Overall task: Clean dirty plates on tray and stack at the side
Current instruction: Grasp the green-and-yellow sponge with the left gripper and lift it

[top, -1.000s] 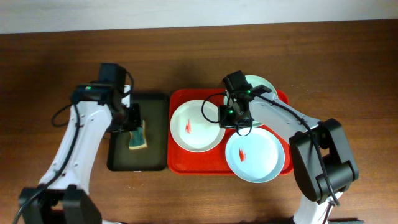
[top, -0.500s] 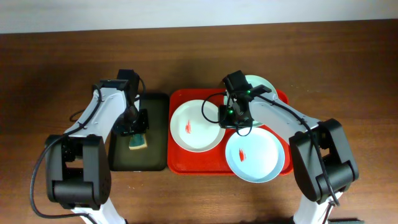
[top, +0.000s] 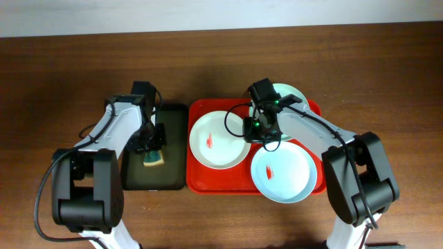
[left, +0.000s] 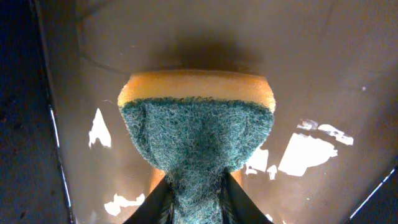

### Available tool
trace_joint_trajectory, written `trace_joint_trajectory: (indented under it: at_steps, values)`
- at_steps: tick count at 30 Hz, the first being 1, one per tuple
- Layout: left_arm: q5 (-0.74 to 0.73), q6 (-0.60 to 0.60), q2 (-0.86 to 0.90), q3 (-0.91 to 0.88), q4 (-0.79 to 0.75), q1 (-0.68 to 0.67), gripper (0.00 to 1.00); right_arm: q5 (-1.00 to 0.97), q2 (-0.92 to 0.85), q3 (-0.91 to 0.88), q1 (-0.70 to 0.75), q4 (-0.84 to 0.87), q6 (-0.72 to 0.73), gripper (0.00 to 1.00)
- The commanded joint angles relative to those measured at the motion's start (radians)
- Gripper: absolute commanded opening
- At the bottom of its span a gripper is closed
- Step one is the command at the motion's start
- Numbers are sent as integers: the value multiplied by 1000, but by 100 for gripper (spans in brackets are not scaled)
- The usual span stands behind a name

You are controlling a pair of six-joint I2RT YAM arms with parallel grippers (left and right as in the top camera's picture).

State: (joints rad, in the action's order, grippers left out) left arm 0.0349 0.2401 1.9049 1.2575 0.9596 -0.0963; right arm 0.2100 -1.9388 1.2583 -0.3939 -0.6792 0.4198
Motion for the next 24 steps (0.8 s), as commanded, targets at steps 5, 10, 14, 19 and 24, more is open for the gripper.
trace_joint_trajectory:
  at_steps: [5, 10, 14, 19, 24]
  values:
    - [18, 6, 8, -24, -19, 1, 31, 2, -11, -6, -7, -1, 8, 17]
    - [13, 6, 8, -101, -90, 0, 21, 2, -11, -6, -7, -1, 8, 17]
    - [-51, -10, -22, -64, -65, 12, 0, 2, -11, -6, -7, -3, 8, 17]
    - [-73, -10, -150, -39, -50, 34, 0, 2, -11, -6, -7, -13, 7, 4]
    - [-73, -10, -292, -39, -50, 34, 0, 75, -11, -6, -7, -20, 8, 4]
